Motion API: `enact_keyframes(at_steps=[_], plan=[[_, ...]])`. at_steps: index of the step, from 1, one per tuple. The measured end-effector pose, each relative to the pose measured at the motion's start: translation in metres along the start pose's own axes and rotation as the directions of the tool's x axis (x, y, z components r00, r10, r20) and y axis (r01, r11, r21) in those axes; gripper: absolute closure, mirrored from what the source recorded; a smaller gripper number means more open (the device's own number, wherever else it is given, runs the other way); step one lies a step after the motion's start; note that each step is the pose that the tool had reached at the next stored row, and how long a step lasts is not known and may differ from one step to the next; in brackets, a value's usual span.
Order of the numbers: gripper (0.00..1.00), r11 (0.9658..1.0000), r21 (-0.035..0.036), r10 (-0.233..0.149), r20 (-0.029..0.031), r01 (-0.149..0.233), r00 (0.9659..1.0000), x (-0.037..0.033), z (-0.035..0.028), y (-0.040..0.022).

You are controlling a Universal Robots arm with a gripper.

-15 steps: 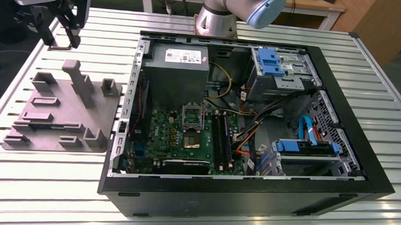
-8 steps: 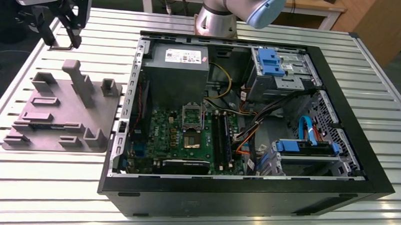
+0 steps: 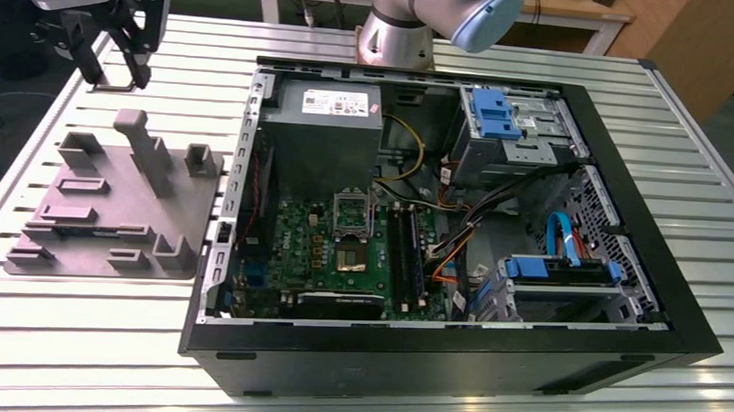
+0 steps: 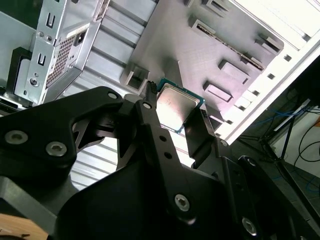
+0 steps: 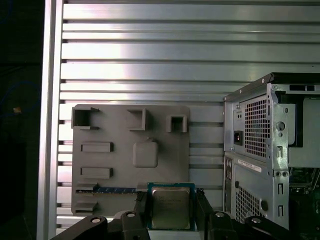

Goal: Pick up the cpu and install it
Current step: 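Pick up the cpu and move it towards the insertion slot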

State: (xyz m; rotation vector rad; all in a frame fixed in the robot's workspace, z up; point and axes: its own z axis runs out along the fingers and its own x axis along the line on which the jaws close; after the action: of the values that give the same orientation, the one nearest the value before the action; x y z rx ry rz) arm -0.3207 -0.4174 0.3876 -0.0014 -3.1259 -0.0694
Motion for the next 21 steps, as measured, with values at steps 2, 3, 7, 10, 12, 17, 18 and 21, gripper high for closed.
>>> enact_keyframes(at_steps=[2,3,7,10,12,17,18,21], plan=[[0.53,1.0,0.0001,0.0,-0.0001,0.0,1.0,-0.0007,-0.0001,0.0],[0.53,1.0,0.0001,0.0,-0.0001,0.0,1.0,-0.0012,-0.0001,0.0],[0.53,1.0,0.0,0.0,-0.0001,0.0,1.0,-0.004,-0.0001,0.0],[0.53,1.0,0.0,0.0,0.0,0.0,1.0,-0.0061,-0.0001,0.0],[0.53,1.0,0.0,0.0,0.0,0.0,1.0,-0.0069,-0.0001,-0.0002],[0.53,1.0,0.0001,0.002,0.0,-0.002,1.0,-0.0077,-0.0003,-0.0035],[0.53,1.0,0.0001,0.002,0.0,-0.002,1.0,-0.0077,-0.0003,-0.0036],[0.53,1.0,0.0,0.002,0.0,-0.002,1.0,-0.0077,-0.0003,-0.0036]])
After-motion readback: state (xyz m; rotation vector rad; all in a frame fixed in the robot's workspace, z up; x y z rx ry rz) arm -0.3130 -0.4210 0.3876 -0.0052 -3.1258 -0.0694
